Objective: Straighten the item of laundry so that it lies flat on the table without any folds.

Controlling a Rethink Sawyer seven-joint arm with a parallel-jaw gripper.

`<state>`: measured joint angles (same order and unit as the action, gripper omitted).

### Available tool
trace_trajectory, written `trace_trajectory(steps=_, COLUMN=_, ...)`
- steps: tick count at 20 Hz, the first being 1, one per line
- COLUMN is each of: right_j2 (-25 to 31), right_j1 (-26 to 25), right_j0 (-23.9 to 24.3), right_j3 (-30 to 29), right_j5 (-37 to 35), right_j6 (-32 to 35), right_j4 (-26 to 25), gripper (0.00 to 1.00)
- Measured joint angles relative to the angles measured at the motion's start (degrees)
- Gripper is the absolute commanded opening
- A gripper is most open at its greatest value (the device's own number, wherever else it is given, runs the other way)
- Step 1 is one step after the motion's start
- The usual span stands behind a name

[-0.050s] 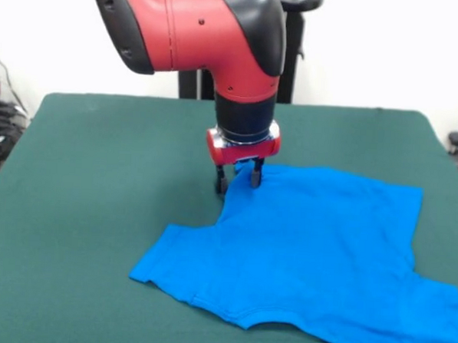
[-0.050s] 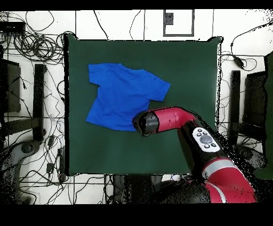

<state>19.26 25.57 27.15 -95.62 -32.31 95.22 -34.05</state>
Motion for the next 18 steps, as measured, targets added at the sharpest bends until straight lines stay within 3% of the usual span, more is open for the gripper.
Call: trace_trajectory(steps=18, right_j2=3.27, right_j1=-0.07, right_j0=2.59, right_j3=-0.39, right_j5=-1.39, right_j6=0.00, right_j4=-3.29, gripper=1.00)
